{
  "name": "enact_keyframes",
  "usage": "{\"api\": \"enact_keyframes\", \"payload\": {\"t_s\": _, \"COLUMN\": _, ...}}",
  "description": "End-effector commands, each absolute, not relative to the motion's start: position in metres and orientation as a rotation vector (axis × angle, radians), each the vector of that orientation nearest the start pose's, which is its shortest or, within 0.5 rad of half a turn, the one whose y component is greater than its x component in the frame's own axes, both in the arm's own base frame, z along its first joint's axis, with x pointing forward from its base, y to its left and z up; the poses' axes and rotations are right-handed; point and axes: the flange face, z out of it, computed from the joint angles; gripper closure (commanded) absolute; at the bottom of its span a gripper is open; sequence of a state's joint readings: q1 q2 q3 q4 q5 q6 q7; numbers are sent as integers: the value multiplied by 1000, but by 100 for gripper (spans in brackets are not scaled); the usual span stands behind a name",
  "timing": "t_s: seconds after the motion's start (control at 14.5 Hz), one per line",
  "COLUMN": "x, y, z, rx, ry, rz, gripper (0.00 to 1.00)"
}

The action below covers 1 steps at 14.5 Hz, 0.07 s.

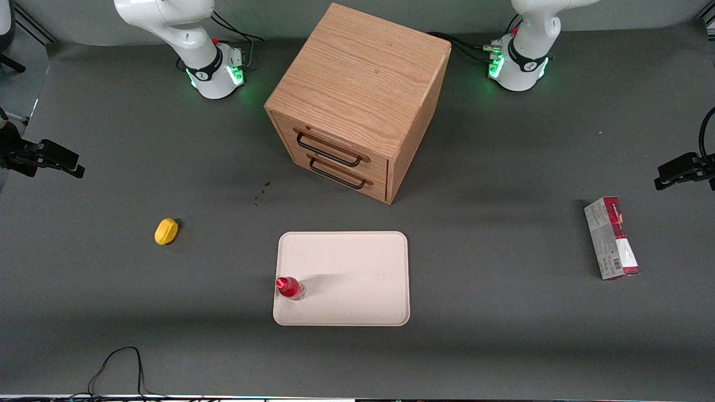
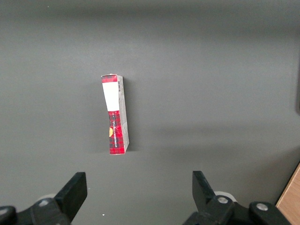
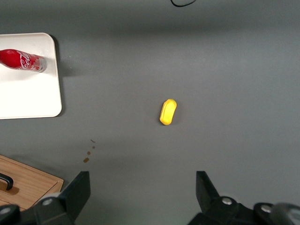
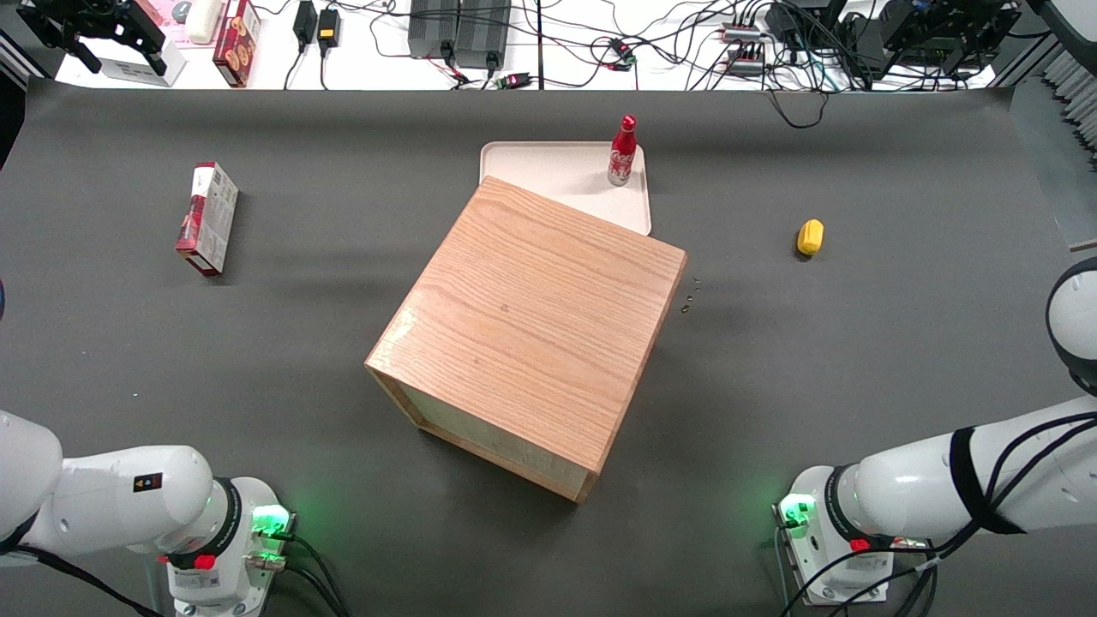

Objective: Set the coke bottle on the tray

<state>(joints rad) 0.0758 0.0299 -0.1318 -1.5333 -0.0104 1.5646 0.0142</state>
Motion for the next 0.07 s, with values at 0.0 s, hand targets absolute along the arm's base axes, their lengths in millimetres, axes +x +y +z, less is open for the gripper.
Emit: {"api": "enact_keyframes", "payload": {"t_s": 0.0, "x": 559, "y": -34, "z": 629, "rx": -3171, "ry": 81, "rz": 8, "gripper": 0}}
